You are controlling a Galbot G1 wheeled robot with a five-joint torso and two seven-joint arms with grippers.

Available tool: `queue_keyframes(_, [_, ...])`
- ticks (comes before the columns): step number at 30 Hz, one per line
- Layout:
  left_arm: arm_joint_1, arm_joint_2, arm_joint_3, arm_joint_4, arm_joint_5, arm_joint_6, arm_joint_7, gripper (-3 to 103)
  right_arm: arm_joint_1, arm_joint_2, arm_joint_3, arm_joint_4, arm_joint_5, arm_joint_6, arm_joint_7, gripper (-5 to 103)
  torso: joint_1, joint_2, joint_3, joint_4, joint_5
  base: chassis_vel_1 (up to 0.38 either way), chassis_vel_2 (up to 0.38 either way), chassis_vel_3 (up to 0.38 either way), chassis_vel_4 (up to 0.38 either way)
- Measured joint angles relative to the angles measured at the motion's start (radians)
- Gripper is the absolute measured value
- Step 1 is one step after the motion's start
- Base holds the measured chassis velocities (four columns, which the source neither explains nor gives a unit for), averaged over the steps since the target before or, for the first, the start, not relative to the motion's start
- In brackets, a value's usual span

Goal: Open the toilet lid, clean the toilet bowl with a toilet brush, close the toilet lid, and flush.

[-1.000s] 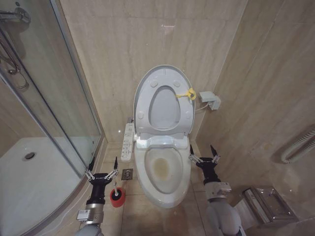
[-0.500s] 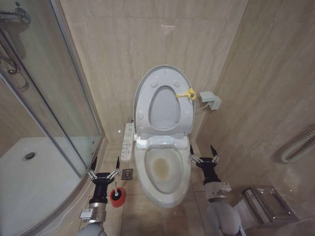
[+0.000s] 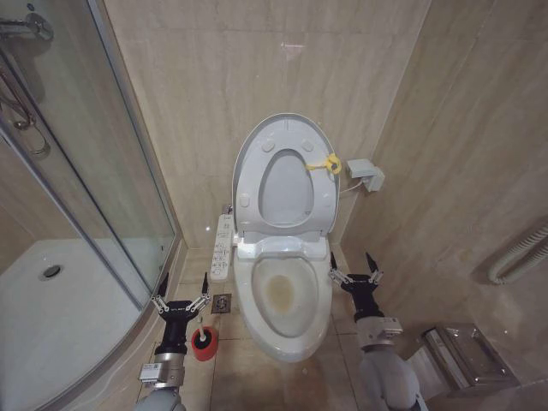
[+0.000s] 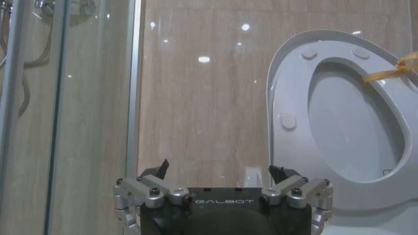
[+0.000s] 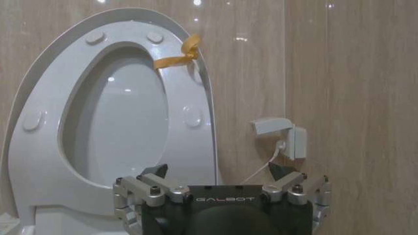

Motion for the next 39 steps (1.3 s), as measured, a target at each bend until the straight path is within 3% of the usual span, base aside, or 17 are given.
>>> queue_keyframes(39, [0.000,0.000,0.000,-0.001,0.000,0.000,0.000,100,0.000,0.000,0.000,0.000,0.000,0.000,0.000,100,0.000,0.000,0.000,0.0000,0.0000,0.000,0.000,0.000,0.000])
